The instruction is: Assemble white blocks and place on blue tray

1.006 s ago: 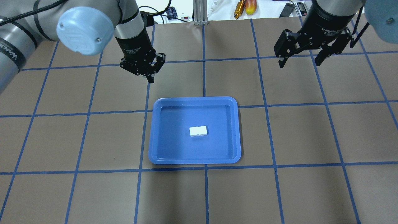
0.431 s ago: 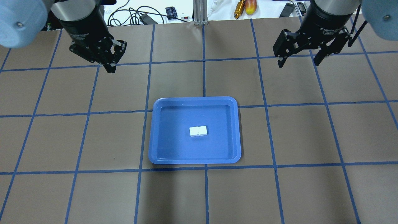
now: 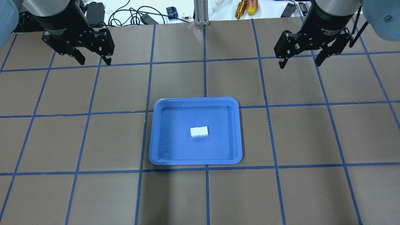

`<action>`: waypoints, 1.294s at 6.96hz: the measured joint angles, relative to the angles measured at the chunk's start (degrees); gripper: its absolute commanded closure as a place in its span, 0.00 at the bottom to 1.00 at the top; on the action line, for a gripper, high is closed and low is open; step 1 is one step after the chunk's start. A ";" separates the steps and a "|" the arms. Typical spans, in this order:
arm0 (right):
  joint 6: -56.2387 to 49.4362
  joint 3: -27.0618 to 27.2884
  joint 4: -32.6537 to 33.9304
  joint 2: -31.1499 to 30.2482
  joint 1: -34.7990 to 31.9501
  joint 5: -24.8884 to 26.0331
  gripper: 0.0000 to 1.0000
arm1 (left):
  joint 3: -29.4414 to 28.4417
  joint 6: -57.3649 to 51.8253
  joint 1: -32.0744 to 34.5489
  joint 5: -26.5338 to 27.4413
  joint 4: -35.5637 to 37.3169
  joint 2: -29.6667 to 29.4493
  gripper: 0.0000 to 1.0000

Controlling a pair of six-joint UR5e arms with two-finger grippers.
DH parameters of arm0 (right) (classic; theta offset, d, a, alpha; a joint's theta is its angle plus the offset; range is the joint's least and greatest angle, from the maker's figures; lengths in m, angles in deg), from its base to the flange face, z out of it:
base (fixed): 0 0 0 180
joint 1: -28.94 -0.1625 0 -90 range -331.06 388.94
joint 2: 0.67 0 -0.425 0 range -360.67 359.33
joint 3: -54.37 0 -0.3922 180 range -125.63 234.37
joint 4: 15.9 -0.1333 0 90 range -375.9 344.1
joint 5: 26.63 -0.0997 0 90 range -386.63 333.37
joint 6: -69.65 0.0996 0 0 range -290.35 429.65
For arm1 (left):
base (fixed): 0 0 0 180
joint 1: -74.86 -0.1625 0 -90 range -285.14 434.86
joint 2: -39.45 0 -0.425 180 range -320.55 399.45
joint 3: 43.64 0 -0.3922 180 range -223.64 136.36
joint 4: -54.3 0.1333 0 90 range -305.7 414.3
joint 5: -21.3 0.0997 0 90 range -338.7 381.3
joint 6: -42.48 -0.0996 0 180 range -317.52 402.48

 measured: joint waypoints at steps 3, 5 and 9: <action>0.00 0.03 0.47 0.18 -0.91 0.55 0.00 | 1.36 0.23 0.37 -0.16 1.77 0.31 0.00; 0.01 0.04 0.62 0.20 -0.96 0.59 0.00 | 1.60 0.33 0.41 -0.22 1.86 0.38 0.00; 0.01 0.04 0.69 0.20 -0.97 0.60 0.00 | 1.73 0.68 0.49 -0.31 1.87 0.37 0.00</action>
